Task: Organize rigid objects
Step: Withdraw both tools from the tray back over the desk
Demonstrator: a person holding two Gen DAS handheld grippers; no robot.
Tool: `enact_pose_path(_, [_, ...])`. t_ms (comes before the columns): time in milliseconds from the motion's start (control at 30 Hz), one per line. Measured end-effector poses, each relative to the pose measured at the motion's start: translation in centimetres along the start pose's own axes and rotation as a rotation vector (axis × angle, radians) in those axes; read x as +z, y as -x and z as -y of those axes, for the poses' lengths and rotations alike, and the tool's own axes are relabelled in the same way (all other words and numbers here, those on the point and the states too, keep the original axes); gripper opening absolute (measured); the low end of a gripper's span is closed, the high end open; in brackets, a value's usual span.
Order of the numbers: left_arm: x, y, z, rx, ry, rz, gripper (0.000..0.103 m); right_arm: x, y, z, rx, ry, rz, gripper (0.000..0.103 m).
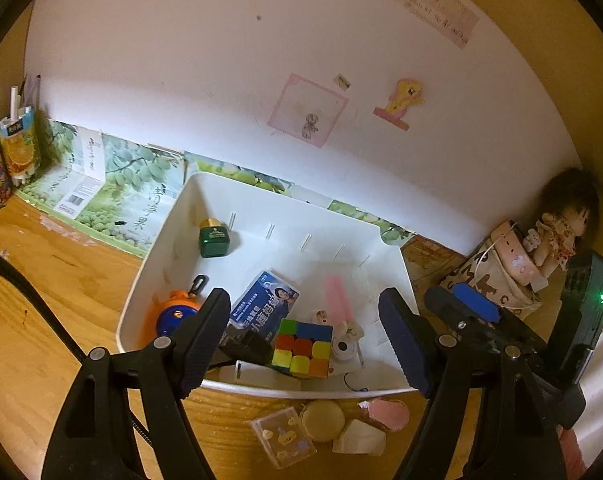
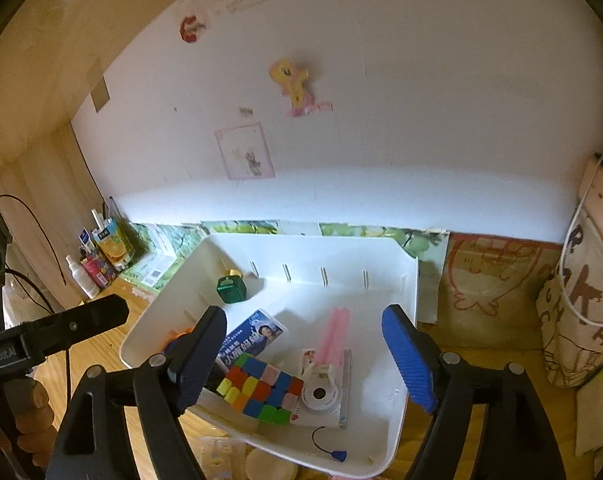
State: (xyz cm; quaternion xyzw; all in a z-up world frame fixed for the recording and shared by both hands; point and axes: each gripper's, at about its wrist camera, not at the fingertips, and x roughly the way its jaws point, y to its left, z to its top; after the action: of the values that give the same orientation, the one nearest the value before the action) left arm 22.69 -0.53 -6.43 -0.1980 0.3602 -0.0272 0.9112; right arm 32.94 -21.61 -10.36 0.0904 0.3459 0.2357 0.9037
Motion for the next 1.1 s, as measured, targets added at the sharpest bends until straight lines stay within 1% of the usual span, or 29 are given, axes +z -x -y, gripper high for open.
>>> enact_pose_path(467, [-1.1,6.0,-2.0,-0.012,-0.025,0.052,0.080,-1.0,5.9,-2.9,-0.076,-0.028,0.095,0.082])
enact_pose_path(733, [-2.4,8.9,-3.8,-0.021,-0.044,0.032,0.080,-2.9,8.7,-5.8,-0.123,-0.027,0.120,0.082])
enact_pose_path(1100, [-5.2,12.4,-5.5,-0.036,-0.116,-0.020,0.080,-7.4,11.6,-9.9,-0.188,-0.043,0.113,0.082])
